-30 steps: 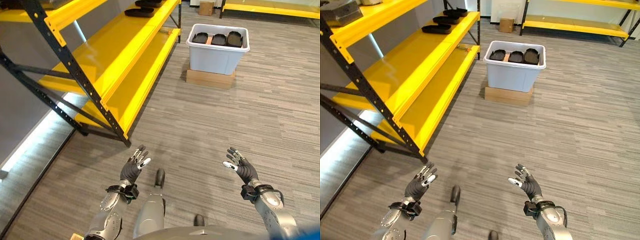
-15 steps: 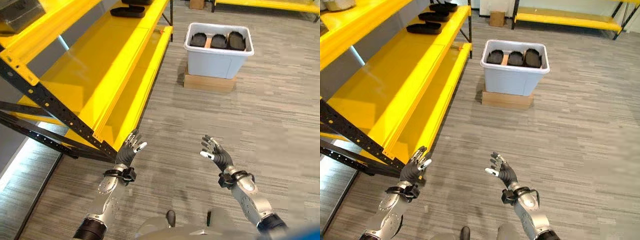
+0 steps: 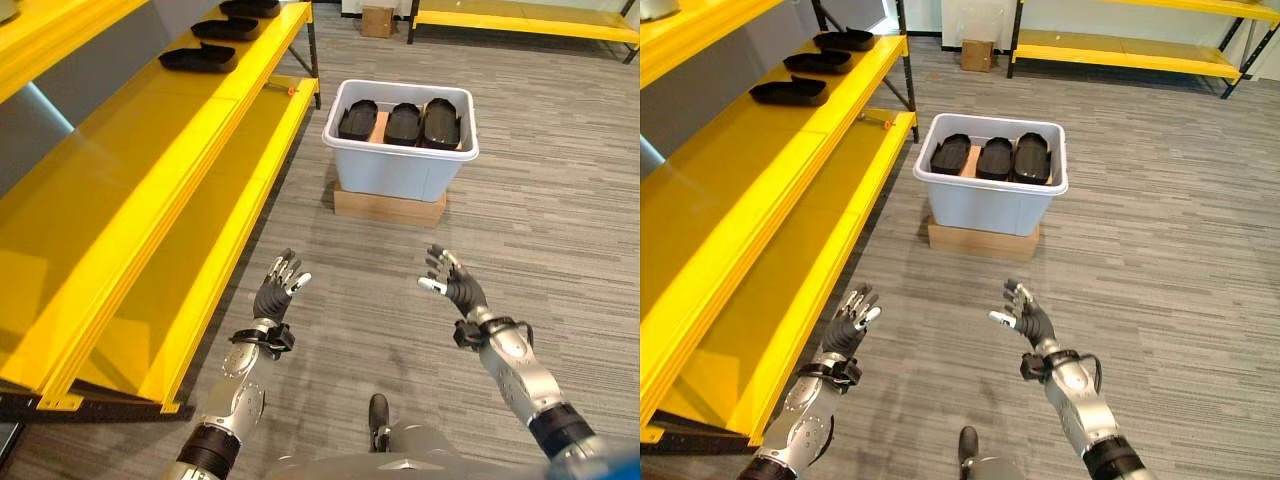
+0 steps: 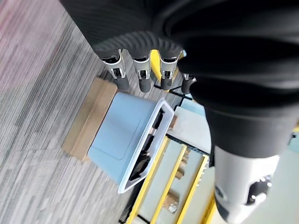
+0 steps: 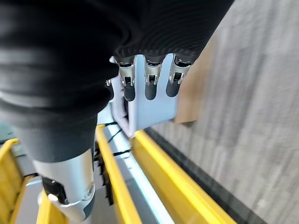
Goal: Move parts from the plastic box to the shelf.
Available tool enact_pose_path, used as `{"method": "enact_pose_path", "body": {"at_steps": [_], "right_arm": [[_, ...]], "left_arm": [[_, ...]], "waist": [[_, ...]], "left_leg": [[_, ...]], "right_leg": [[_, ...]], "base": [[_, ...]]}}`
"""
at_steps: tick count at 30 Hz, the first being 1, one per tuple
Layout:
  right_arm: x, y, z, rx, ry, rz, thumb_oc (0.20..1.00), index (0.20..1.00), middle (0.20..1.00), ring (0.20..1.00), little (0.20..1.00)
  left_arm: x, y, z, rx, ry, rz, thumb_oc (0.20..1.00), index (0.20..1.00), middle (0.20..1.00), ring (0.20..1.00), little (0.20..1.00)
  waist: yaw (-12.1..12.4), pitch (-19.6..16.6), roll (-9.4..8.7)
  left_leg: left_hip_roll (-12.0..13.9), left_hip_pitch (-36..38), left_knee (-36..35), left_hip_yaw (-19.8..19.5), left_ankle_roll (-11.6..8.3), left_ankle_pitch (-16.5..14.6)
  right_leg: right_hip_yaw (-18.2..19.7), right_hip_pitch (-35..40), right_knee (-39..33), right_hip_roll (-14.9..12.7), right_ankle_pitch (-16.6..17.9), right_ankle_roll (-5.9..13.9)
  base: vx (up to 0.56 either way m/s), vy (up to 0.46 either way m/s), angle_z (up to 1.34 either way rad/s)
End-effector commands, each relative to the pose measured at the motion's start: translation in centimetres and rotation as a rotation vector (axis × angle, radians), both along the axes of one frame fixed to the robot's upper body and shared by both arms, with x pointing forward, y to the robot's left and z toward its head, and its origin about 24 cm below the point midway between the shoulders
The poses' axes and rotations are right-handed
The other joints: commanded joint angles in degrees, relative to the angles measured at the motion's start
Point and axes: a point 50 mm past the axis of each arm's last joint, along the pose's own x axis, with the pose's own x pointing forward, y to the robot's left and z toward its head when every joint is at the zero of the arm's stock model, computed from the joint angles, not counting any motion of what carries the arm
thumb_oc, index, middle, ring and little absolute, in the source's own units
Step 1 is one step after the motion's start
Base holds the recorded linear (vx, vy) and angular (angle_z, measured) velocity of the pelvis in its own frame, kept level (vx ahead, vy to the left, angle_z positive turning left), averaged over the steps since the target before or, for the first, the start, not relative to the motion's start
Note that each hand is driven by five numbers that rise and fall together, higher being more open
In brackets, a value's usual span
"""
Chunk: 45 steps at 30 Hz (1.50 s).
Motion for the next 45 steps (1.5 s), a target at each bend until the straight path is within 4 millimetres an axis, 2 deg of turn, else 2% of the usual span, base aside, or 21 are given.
{"method": "enact_pose_path", "body": {"at_steps": [1,3,4,7,8,10,15,20,23,24,25,26,28,29,31,36,37,38,39,43,45], "right_arm": [[0.0,-0.8,1.7,0.038,-0.1,-0.042,1.0,1.0,1.0,1.0,1.0],[0.1,-1.2,1.7,0.025,-0.1,-0.072,1.0,1.0,1.0,1.0,1.0],[0.3,-1.4,1.8,0.017,-0.106,-0.087,1.0,1.0,1.0,1.0,1.0],[0.1,-1.5,1.4,-0.011,-0.101,-0.096,1.0,1.0,1.0,1.0,1.0],[0.2,-1.4,1.4,-0.023,-0.106,-0.081,1.0,1.0,1.0,1.0,1.0],[0.2,-0.8,1.4,-0.014,-0.108,-0.05,1.0,1.0,1.0,1.0,1.0],[1.4,0.6,1.8,0.02,-0.122,-0.046,1.0,1.0,1.0,1.0,1.0],[2.4,2.3,2.5,0.055,-0.14,-0.018,1.0,1.0,1.0,1.0,1.0],[2.4,3.0,2.5,0.066,-0.141,0.009,1.0,1.0,1.0,1.0,1.0],[2.3,3.2,2.6,0.07,-0.143,0.018,1.0,1.0,1.0,1.0,1.0],[1.9,3.3,2.3,0.071,-0.134,0.023,1.0,1.0,1.0,1.0,1.0],[1.9,3.3,2.4,0.067,-0.135,0.024,1.0,1.0,1.0,1.0,1.0],[2.3,3.1,2.8,0.071,-0.152,0.012,1.0,1.0,1.0,1.0,1.0],[2.4,2.9,2.8,0.055,-0.153,0.0,1.0,1.0,1.0,1.0,1.0],[2.6,2.9,3.0,0.037,-0.161,0.001,1.0,1.0,1.0,1.0,1.0],[2.6,2.9,3.0,0.037,-0.161,0.001,1.0,1.0,1.0,1.0,1.0],[2.5,2.5,3.1,0.024,-0.166,-0.006,1.0,1.0,1.0,1.0,1.0],[2.5,1.8,3.1,0.026,-0.169,-0.036,1.0,1.0,1.0,1.0,1.0],[2.8,0.9,3.7,0.026,-0.191,-0.071,1.0,1.0,1.0,1.0,1.0],[3.0,0.5,3.9,0.021,-0.196,-0.084,1.0,1.0,1.0,1.0,1.0],[2.7,0.2,3.5,0.016,-0.181,-0.088,1.0,1.0,1.0,1.0,1.0]], "left_arm": [[0.3,0.8,2.1,0.014,-0.098,-0.006,1.0,1.0,1.0,1.0,1.0],[0.3,0.6,1.8,0.012,-0.085,-0.008,1.0,1.0,1.0,1.0,1.0],[0.3,0.4,1.6,0.014,-0.078,-0.013,1.0,1.0,1.0,1.0,1.0],[0.0,0.5,1.2,0.051,-0.073,-0.013,1.0,1.0,1.0,1.0,1.0],[-0.1,0.8,1.2,0.055,-0.076,-0.002,1.0,1.0,1.0,1.0,1.0],[-0.2,1.3,1.2,0.067,-0.075,0.009,1.0,1.0,1.0,1.0,1.0],[1.6,2.0,2.8,0.091,-0.137,0.066,1.0,1.0,1.0,1.0,1.0],[2.6,1.9,3.4,0.116,-0.151,0.08,1.0,1.0,1.0,1.0,1.0],[2.6,2.0,3.7,0.134,-0.162,0.08,1.0,1.0,1.0,1.0,1.0],[2.5,2.0,3.6,0.14,-0.155,0.077,1.0,1.0,1.0,1.0,1.0],[2.3,2.0,3.3,0.145,-0.141,0.074,1.0,1.0,1.0,1.0,1.0],[2.2,1.8,3.0,0.143,-0.132,0.068,1.0,1.0,1.0,1.0,1.0],[2.3,1.8,3.0,0.129,-0.138,0.072,1.0,1.0,1.0,1.0,1.0],[2.2,1.7,2.7,0.113,-0.13,0.078,1.0,1.0,1.0,1.0,1.0],[2.2,1.8,2.6,0.107,-0.125,0.082,1.0,1.0,1.0,1.0,1.0],[2.2,1.8,2.6,0.107,-0.125,0.082,1.0,1.0,1.0,1.0,1.0],[2.2,1.4,2.4,0.091,-0.121,0.074,1.0,1.0,1.0,1.0,1.0],[2.6,0.7,2.6,0.082,-0.128,0.054,1.0,1.0,1.0,1.0,1.0],[3.1,-0.3,2.9,0.069,-0.137,0.026,1.0,1.0,1.0,1.0,1.0],[3.4,-0.7,3.2,0.058,-0.148,0.018,1.0,1.0,1.0,1.0,1.0],[3.1,-0.6,3.0,0.05,-0.138,0.024,1.0,1.0,1.0,1.0,1.0]], "waist": [[1.7,2.3,-2.14],[2.7,3.1,-2.64],[3.8,3.1,-2.47],[6.1,3.1,-0.78],[6.8,2.6,-0.61],[7.1,1.3,-0.23],[8.1,-0.2,-1.99],[8.4,-0.4,-3.36],[6.8,1.0,-1.77],[6.3,1.6,-1.0],[5.5,2.7,0.59],[4.0,3.3,1.64],[2.6,4.1,1.38],[1.8,4.4,1.04],[1.2,4.7,0.98],[1.2,4.8,1.02],[1.0,3.7,-0.69],[0.5,2.6,-1.17],[-0.5,1.5,-0.41],[-1.1,1.3,0.14],[-0.9,1.5,0.18]], "left_leg": [[-2.6,-8.6,0.5,3.3,3.51,10.5],[-4.3,-14.8,-4.2,6.0,3.57,7.3],[-4.5,-17.7,-13.5,7.5,3.35,7.8],[-4.0,-17.8,-34.7,6.5,2.22,16.0],[-4.3,-17.8,-37.0,6.4,1.29,17.5],[-3.9,-15.3,-38.4,6.1,2.18,17.5],[-5.7,-16.4,-32.6,9.0,4.36,13.5],[-9.0,-15.6,-28.7,9.6,7.78,7.6],[-10.0,-12.2,-29.2,9.0,9.83,5.9],[-10.3,-10.6,-29.4,9.0,10.58,5.2],[-10.4,-7.8,-30.1,8.7,11.3,4.3],[-10.4,-4.6,-31.9,7.6,11.35,4.0],[-11.1,-0.5,-33.8,6.2,10.07,2.7],[-11.1,2.2,-35.7,5.3,9.01,1.5],[-10.8,4.8,-36.7,4.6,8.24,0.4],[-10.8,4.9,-36.7,4.6,8.23,0.4],[-11.0,7.0,-36.9,4.4,7.09,-1.9],[-9.6,8.4,-36.9,3.6,5.98,-3.3],[-6.1,9.2,-32.6,2.0,3.76,-4.3],[-3.9,8.4,-28.0,1.0,2.04,-1.0],[-3.1,5.4,-19.7,1.4,0.97,4.5]], "right_leg": [[0.4,4.5,0.8,-7.2,0.4,7.94],[0.9,7.3,-0.6,-7.7,-0.1,8.31],[1.7,9.2,-2.4,-7.3,-0.5,9.01],[3.3,13.1,-5.7,-5.1,-1.3,10.05],[4.2,16.2,-7.4,-5.0,-1.9,10.8],[5.3,17.6,-7.7,-5.2,-3.4,11.12],[5.5,17.5,-5.3,-9.3,-4.8,13.11],[7.2,11.8,9.2,-11.5,1.8,15.78],[7.7,5.7,21.5,-10.2,9.6,15.93],[7.0,4.1,25.4,-10.1,11.1,15.75],[5.0,0.1,30.4,-10.0,9.6,15.33],[4.5,-5.3,28.8,-7.9,5.8,14.16],[2.1,-7.0,14.1,-9.1,3.3,13.56],[1.9,-8.7,0.3,-11.6,7.8,15.12],[2.3,-9.8,-6.5,-13.0,11.8,16.73],[2.3,-9.7,-6.6,-12.9,11.8,16.73],[1.3,-7.9,-8.2,-14.0,14.3,17.54],[0.1,-6.0,-8.6,-14.2,15.2,17.31],[-2.0,-4.2,-4.9,-12.3,12.0,15.57],[-3.2,-3.9,-1.7,-10.4,8.0,13.47],[-3.2,-2.0,-1.7,-8.9,6.0,11.66]], "base": [[0.18,-0.171,-0.01],[0.27,-0.056,0.06],[0.36,0.075,0.13],[0.4,0.123,-0.29],[0.43,0.147,-0.54],[0.37,0.163,-0.64],[0.24,0.15,-0.73],[0.2,0.149,-0.16],[0.13,0.157,0.16],[0.29,0.238,0.19],[0.41,0.228,0.14],[0.54,0.134,-0.08],[0.49,-0.085,0.11],[0.41,-0.164,0.54],[0.32,-0.129,0.41],[0.08,-0.037,0.41],[0.51,-0.273,0.16],[0.85,-0.564,0.07],[0.62,-0.482,0.5],[0.28,-0.268,0.94],[0.18,-0.183,-0.54]]}}
